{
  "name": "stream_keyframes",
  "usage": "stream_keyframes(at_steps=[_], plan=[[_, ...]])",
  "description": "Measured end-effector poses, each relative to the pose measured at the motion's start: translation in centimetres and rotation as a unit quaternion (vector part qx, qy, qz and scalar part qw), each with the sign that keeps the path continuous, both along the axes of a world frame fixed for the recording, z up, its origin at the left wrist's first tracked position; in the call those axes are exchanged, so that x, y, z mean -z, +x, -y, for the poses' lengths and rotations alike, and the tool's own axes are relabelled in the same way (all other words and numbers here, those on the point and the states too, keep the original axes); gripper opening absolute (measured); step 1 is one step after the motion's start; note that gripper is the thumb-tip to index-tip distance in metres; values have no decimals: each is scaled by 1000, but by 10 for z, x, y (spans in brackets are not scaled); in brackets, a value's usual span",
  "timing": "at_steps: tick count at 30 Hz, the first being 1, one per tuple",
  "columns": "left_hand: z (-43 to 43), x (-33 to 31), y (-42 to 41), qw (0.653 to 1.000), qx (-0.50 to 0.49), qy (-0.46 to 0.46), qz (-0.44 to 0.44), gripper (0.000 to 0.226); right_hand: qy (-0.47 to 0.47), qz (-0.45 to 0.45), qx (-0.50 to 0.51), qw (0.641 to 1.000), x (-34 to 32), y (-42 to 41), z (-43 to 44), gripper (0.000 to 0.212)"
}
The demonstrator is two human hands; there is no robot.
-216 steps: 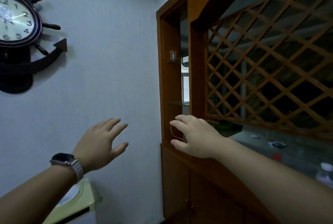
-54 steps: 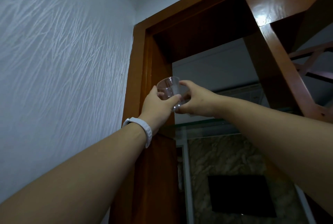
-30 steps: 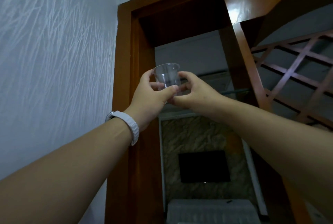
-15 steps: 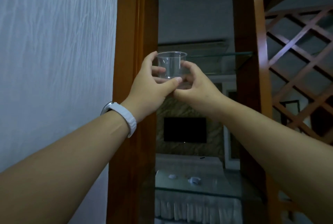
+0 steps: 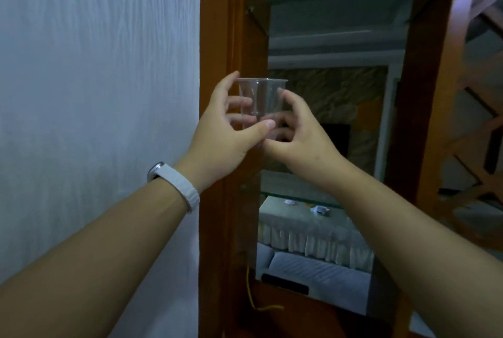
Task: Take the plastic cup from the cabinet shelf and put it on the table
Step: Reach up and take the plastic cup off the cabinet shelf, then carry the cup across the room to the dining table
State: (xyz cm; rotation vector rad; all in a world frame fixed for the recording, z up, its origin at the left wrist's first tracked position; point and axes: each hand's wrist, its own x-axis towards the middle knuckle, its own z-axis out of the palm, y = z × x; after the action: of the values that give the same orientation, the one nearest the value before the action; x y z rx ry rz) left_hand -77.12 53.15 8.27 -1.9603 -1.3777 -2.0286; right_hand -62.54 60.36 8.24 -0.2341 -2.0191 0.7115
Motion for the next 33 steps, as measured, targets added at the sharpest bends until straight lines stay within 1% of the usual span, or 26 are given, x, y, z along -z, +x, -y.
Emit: stream_keyframes(at_steps=[3, 7, 10, 14, 19, 23, 26, 30, 33], plan=[[8, 25, 7, 1000, -18, -15, 14, 80, -24, 2, -29, 999, 25, 2, 0, 82], [15, 57, 18, 997, -56, -40, 29, 89, -75, 9, -79, 994, 59, 6, -4, 71], [23, 81, 31, 993, -87, -51, 64, 97, -122, 16, -122, 985, 86, 6, -10, 66], [36, 113, 49, 984, -126, -63, 107, 89, -147, 44, -172, 973, 118, 7, -13, 73], [49, 143, 69, 968, -196, -78, 137, 86, -191, 72, -248, 947, 147, 11, -10, 73], [65, 160, 86, 949, -259, -78, 160, 90, -219, 101, -301, 923, 169, 10, -3, 77], [85, 169, 100, 934, -304, -77, 171, 88, -238, 118, -352, 898, 180, 10, 11, 72], [116, 181, 114, 910, -362, -73, 190, 91, -239, 142, -398, 874, 190, 7, 37, 68], [142, 189, 123, 890, -401, -66, 205, 88, -238, 159, -434, 854, 198, 1, 62, 67]])
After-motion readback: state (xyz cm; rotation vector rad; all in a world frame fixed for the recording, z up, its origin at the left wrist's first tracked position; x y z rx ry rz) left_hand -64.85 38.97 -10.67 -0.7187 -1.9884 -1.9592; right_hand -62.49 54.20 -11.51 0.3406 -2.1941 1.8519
